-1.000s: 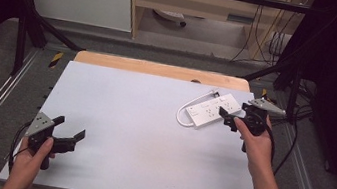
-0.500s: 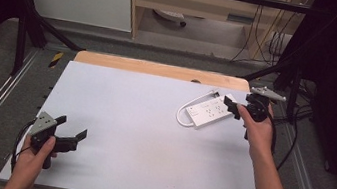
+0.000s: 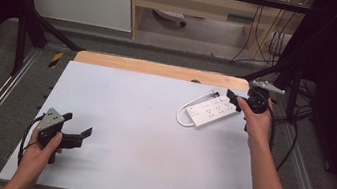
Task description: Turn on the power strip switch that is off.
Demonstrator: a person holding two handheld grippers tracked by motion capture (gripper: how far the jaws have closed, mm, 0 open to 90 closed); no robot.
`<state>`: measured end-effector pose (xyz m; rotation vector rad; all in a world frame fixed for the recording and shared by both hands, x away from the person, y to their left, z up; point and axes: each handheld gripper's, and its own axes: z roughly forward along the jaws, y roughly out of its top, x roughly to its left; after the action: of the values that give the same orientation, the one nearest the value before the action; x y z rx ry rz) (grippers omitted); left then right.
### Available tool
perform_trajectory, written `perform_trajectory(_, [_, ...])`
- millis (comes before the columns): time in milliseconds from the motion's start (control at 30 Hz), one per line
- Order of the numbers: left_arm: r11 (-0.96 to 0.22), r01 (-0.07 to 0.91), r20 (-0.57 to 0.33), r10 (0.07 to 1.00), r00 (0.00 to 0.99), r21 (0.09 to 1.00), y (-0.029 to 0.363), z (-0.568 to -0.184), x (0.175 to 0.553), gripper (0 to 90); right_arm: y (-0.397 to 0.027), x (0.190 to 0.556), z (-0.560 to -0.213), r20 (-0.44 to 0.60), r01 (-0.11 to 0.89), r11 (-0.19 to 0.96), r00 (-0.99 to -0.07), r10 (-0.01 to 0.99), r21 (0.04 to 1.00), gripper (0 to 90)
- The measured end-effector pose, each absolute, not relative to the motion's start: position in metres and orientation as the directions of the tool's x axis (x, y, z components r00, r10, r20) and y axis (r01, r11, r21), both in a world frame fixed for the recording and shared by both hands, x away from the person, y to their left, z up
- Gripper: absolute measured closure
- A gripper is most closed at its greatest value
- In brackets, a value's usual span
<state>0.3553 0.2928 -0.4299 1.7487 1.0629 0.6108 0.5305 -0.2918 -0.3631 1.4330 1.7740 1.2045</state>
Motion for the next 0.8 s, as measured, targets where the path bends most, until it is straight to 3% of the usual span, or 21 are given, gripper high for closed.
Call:
perform_trajectory(467, [-0.155,0.388,-0.052,0.880,0.473,0.908,0.297,-0.432,0.355,5.8,-0.294,0.543,-0.368,0.100,0.450,0.023,-0.246,0.964,0.893,14.0])
perform_trajectory(800, [-0.160,0.386,-0.046,0.880,0.472,0.908,0.299,-0.432,0.355,5.8,-0.294,0.553,-0.374,0.109,0.458,0.015,-0.242,0.964,0.889,23.0])
